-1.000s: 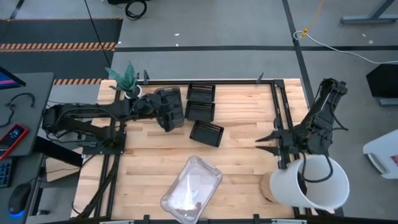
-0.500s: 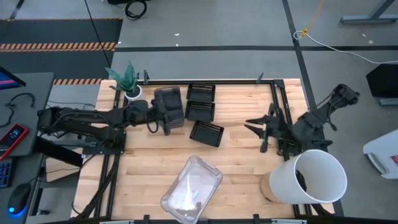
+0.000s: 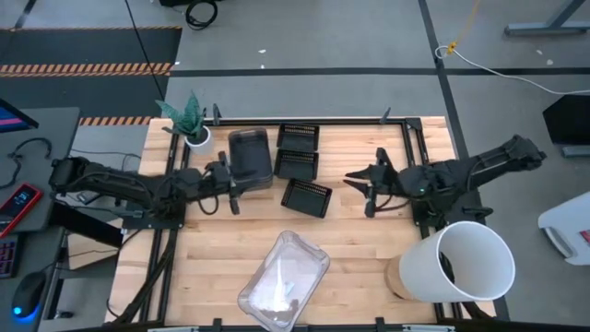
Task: Stack baskets by color
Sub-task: Stack the bottom black bin on top of the middle black bin
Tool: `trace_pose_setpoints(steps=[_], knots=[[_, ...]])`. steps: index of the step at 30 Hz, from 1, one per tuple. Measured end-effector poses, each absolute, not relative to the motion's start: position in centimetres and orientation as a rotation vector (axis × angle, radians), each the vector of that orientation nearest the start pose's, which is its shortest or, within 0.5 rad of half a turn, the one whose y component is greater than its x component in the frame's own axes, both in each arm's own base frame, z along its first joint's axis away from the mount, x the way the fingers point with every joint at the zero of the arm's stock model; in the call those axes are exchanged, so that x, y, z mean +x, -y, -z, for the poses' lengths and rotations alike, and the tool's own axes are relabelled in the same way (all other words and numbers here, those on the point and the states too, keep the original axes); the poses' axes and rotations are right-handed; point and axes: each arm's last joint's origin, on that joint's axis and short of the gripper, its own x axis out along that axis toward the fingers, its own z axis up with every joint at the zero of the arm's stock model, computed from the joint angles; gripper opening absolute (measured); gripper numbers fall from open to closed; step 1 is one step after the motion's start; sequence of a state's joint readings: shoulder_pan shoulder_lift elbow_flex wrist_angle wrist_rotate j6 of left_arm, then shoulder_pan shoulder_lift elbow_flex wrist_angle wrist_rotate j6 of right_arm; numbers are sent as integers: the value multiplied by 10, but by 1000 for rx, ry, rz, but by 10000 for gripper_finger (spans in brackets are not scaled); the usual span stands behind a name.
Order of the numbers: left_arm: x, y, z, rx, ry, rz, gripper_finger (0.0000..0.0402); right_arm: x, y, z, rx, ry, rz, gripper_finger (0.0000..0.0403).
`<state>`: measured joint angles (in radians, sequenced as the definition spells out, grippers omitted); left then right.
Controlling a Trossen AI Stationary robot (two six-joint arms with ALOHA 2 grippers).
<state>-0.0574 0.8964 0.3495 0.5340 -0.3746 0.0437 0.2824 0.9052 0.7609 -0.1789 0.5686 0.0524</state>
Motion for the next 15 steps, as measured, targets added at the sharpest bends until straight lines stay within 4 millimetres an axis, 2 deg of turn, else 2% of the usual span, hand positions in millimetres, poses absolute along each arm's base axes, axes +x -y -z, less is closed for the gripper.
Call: trace_pose_setpoints(steps=[6, 8, 15], knots=[[170, 6, -228, 36, 33, -292, 116, 215, -29, -293, -48, -337, 235, 71], [163, 5, -221, 27, 30, -291, 116, 222, -25, -289, -38, -355, 220, 71], [140, 4, -208, -30, 152, -281, 116, 234, -8, -280, 8, -409, 197, 71]])
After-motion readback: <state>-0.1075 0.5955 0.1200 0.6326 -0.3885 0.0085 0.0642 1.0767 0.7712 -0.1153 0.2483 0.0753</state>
